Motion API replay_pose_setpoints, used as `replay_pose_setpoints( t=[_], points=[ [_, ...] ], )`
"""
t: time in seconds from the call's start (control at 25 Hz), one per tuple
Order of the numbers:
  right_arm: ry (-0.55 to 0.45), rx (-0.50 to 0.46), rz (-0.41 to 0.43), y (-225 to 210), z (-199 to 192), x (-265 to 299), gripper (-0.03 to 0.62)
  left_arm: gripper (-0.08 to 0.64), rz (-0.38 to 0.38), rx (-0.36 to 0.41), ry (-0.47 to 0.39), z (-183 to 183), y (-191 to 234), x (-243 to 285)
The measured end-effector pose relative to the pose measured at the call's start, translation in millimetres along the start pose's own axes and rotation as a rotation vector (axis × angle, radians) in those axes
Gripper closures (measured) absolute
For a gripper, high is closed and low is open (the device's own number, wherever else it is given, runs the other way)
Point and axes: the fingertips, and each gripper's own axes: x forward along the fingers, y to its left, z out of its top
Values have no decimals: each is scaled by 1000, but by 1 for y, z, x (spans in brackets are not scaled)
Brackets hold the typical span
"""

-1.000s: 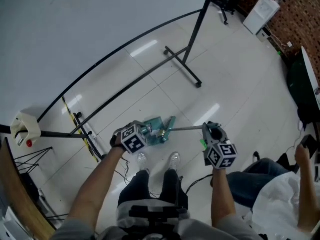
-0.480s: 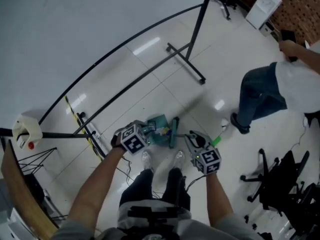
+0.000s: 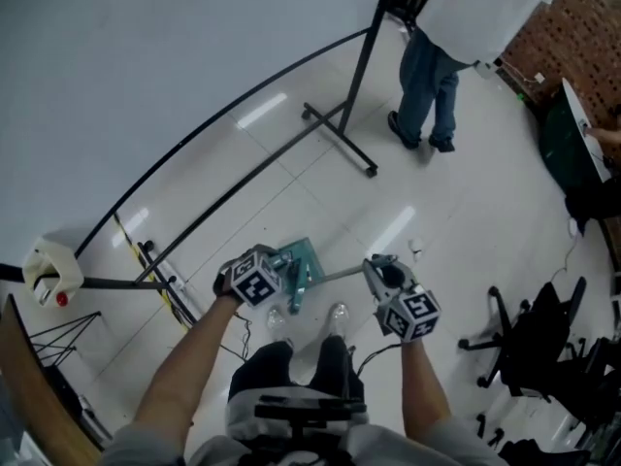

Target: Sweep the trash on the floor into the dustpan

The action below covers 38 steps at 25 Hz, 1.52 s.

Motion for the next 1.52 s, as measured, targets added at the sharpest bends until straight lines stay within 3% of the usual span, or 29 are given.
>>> replay_pose_setpoints(
  t=[0.28, 0.56, 0.68, 0.92, 1.08, 1.52],
  points=[
    [-170, -28, -140, -12, 57, -82, 494, 453, -37, 82, -57, 39, -15, -11],
    [-279, -32, -368, -79, 78, -172, 494, 454, -60, 205, -94, 121, -45, 5],
    [-322, -21, -428, -108, 83, -210, 494, 454, -69, 234, -102, 159, -65, 15],
    [-347, -56, -494, -185, 37, -242, 494, 453, -55, 304, -124, 220, -85, 80],
    [-349, -24, -534, -226, 7, -259, 494, 453, -59, 342, -119, 250, -102, 115],
    [-303, 37, -731, -286, -6, -309, 494, 453, -160, 407, -82, 319, -119, 170]
  ],
)
